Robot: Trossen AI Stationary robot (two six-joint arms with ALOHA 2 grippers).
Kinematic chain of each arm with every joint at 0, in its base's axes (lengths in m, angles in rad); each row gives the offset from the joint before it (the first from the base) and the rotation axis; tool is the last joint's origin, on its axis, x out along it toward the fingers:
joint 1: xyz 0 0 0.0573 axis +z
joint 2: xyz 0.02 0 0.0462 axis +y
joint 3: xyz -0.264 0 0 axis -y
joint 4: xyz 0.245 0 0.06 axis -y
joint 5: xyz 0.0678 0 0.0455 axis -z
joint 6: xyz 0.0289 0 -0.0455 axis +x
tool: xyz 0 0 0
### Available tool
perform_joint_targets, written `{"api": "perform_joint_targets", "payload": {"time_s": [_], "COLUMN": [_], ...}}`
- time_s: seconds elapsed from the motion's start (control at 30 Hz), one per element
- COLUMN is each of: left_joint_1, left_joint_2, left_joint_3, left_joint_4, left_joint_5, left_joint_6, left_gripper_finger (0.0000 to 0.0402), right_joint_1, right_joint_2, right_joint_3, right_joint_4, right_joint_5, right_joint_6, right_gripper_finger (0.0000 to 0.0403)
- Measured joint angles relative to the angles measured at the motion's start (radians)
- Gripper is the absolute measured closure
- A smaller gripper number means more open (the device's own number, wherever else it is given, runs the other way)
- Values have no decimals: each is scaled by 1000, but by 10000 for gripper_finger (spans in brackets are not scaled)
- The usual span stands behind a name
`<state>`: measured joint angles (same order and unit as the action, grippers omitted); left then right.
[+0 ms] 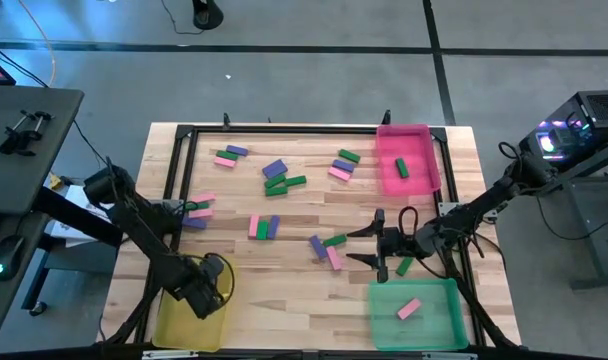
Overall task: Sort blocks
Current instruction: Put the blue block into the yellow bin, then put the green block into the pink bin
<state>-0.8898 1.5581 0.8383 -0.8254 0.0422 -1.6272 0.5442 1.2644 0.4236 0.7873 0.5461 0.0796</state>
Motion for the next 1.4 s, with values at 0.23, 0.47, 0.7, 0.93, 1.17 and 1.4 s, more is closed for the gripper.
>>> {"api": "perform_joint_targets", "payload": {"time_s": [0.23, 0.47, 0.7, 0.93, 1.17, 1.4], "left_joint_1": [15, 15, 64, 194, 384, 581], "left_joint_2": [-175, -338, -368, -315, -161, 31], "left_joint_3": [0, 0, 0, 1, 1, 1], "left_joint_4": [1, 68, 304, 625, 855, 993], "left_joint_5": [-37, -409, -767, -818, -651, -206], "left_joint_6": [27, 253, 773, 1248, 1450, 1585], "left_gripper_finger": [183, 186, 186, 186, 186, 186], "right_joint_1": [-2, -15, -29, -29, -49, -74], "right_joint_2": [0, 0, 0, 0, 0, 0], "right_joint_3": [0, 0, 0, 0, 0, 0], "right_joint_4": [-124, -215, -215, -241, -358, -406], "right_joint_5": [4, 7, 8, 8, 8, 6], "right_joint_6": [55, 55, 55, 55, 161, 235], "right_gripper_finger": [176, 176, 176, 176, 176, 176]}}
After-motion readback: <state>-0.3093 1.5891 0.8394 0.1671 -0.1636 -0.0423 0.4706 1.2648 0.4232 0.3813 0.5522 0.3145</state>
